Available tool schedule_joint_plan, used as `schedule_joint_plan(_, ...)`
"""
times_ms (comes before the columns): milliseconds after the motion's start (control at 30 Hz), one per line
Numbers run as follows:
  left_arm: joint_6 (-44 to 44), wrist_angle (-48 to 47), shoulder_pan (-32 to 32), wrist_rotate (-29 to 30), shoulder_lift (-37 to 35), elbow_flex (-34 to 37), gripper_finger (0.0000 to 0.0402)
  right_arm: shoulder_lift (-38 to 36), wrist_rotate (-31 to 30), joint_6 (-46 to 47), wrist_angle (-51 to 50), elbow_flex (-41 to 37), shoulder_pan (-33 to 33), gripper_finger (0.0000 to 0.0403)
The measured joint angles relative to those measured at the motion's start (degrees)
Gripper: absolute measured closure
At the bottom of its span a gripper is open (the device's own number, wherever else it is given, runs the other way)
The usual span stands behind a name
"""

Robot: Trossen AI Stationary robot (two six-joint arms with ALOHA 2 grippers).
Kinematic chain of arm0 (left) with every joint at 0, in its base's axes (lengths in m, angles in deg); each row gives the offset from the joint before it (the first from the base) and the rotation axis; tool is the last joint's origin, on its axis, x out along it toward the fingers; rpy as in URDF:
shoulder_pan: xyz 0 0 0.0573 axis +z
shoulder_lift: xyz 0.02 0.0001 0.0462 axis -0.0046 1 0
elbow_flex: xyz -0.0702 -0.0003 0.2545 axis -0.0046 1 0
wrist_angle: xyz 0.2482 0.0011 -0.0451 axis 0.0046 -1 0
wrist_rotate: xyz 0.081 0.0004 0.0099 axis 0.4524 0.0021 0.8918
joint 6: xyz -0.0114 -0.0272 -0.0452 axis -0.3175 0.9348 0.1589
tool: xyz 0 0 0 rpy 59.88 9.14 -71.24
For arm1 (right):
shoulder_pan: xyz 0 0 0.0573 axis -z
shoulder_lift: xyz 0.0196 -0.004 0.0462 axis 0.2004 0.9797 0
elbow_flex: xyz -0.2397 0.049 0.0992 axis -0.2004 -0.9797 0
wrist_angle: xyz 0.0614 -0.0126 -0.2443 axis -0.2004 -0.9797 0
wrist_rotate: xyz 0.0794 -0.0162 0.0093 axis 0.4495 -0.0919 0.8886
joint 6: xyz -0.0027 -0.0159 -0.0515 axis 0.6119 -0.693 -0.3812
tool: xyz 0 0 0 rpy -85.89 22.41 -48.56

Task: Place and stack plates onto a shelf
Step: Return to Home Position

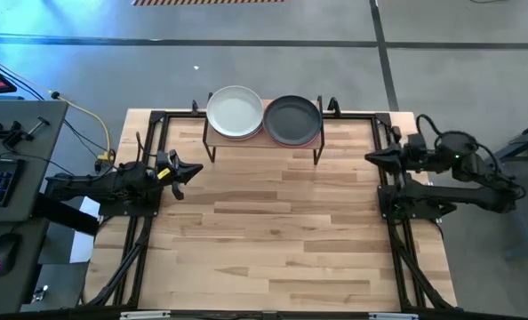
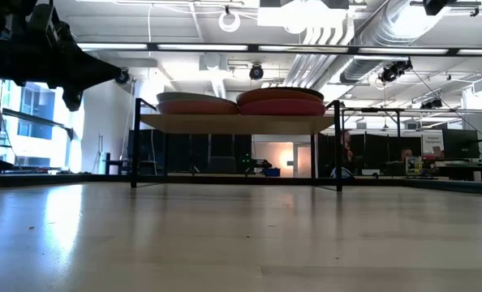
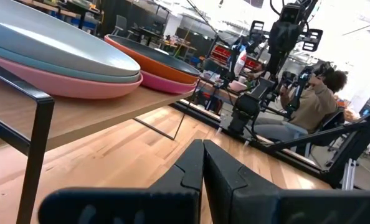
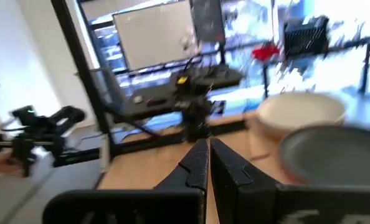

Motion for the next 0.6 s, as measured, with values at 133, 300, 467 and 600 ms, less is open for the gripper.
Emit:
schedule_joint_plan(133, 0.0, 0.0, 0.0, 0.0, 0.0, 0.0, 0.0402, -0.4, -0.6, -6.8, 2.9, 0.0, 0.0, 0.0403)
schedule_joint_plan(300, 0.0, 0.0, 0.0, 0.0, 0.0, 0.0, 0.0402, -0.4, 3.7, -8.5, 15.5, -7.4, 0.0, 0.0403)
schedule_joint_plan(467, 0.0, 0.0, 0.0, 0.0, 0.0, 0.0, 0.0402, -3.8, 4.1, -3.8, 27.6, -21.5, 0.0, 0.0403)
schedule_joint_plan(600, 0.0, 0.0, 0.0, 0.0, 0.0, 0.0, 0.0402, -9.9, 4.0, -3.4, 27.0, -26.3, 0.0, 0.0403)
